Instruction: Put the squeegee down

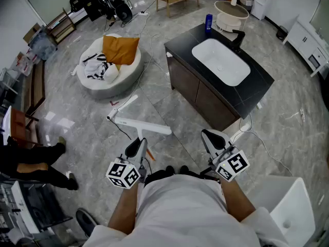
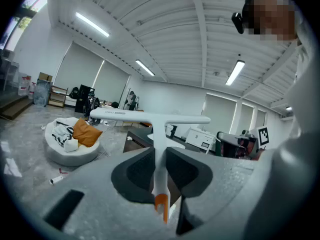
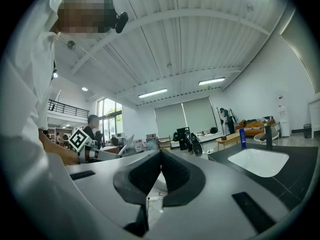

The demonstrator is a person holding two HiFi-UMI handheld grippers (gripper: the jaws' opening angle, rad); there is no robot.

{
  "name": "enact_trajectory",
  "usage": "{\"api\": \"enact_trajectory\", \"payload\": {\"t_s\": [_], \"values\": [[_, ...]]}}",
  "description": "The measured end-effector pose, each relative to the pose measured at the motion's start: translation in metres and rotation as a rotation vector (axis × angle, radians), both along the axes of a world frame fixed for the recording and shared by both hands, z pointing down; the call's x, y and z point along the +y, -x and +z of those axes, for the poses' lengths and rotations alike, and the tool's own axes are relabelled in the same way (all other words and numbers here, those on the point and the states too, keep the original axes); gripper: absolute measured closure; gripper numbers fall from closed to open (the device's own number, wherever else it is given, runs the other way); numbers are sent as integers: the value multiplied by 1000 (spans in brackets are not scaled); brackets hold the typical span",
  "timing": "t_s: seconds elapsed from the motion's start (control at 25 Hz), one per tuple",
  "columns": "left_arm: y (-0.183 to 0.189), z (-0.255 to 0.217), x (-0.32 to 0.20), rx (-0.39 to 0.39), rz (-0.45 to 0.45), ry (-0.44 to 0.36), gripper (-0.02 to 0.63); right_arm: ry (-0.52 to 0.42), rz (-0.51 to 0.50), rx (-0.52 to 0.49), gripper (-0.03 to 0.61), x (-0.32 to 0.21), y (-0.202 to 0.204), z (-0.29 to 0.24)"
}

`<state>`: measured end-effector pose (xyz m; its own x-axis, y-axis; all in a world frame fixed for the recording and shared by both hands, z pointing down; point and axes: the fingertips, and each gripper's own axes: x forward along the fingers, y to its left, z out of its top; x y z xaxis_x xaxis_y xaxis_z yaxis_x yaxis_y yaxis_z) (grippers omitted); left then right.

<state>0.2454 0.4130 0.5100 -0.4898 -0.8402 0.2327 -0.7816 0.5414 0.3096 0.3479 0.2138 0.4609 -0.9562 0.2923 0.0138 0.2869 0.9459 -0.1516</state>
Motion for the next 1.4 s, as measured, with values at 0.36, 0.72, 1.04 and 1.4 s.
{"api": "enact_trajectory", "payload": {"t_s": [0.36, 0.72, 1.04, 1.4], "values": [[-20, 2, 1, 21, 12, -3, 534, 2, 11, 16, 563, -13, -19, 4], [-28, -1, -20, 30, 45, -13, 534, 35, -20, -13, 563, -24, -36, 3], [-23, 11, -14, 77, 39, 7, 534, 92, -53, 27, 563, -15, -20, 22], [27, 31, -21, 115, 28, -20, 534, 130, 22, 93, 563, -42, 37, 38]]}}
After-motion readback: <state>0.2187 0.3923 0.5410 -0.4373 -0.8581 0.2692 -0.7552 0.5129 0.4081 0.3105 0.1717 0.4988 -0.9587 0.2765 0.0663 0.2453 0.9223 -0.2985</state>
